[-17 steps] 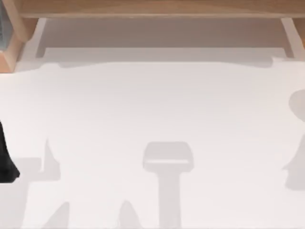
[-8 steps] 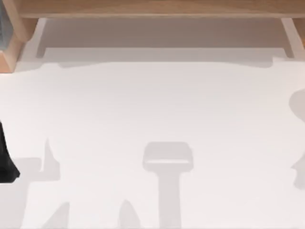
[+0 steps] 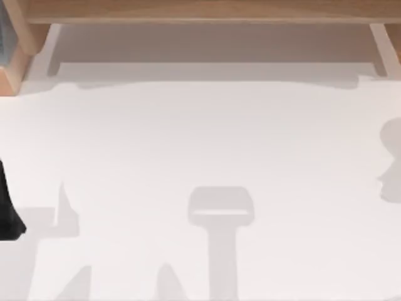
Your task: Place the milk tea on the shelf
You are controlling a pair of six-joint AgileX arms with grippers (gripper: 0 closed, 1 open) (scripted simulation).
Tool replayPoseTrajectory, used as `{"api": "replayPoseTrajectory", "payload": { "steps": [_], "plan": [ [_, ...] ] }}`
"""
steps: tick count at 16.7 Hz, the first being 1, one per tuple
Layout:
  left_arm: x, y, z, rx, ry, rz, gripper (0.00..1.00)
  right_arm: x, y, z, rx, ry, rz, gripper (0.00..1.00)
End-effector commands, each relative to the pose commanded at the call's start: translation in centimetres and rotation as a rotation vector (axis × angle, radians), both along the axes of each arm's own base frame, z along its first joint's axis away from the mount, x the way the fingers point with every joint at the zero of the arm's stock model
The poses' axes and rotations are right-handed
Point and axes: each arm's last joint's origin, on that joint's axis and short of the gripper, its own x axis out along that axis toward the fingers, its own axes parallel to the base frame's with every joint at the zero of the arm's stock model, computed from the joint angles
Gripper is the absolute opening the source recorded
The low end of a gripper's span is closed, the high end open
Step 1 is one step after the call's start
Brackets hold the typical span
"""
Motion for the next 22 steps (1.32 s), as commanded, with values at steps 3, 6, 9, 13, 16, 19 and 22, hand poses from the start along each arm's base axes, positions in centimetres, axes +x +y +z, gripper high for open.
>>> {"api": "replayPoseTrajectory", "payload": {
  "steps": [3,6,9,13,16,19,22],
  "plan": [
    [0.00,0.00,0.00,0.000,0.000,0.000,1.00,1.38,0.15,-0.14,0.001,0.001,0.000,1.00],
    [0.00,0.00,0.00,0.000,0.000,0.000,1.00,1.38,0.15,-0.14,0.001,0.001,0.000,1.00],
    [0.00,0.00,0.00,0.000,0.000,0.000,1.00,1.38,0.15,-0.14,0.001,0.001,0.000,0.77],
    [0.00,0.00,0.00,0.000,0.000,0.000,1.00,1.38,0.15,-0.14,0.001,0.001,0.000,0.47],
    [0.00,0.00,0.00,0.000,0.000,0.000,1.00,1.38,0.15,-0.14,0.001,0.001,0.000,0.25],
    [0.00,0.00,0.00,0.000,0.000,0.000,1.00,1.38,0.15,-0.14,0.001,0.001,0.000,0.02],
    [0.00,0.00,0.00,0.000,0.000,0.000,1.00,1.38,0.15,-0.14,0.001,0.001,0.000,0.00]
  ]
}}
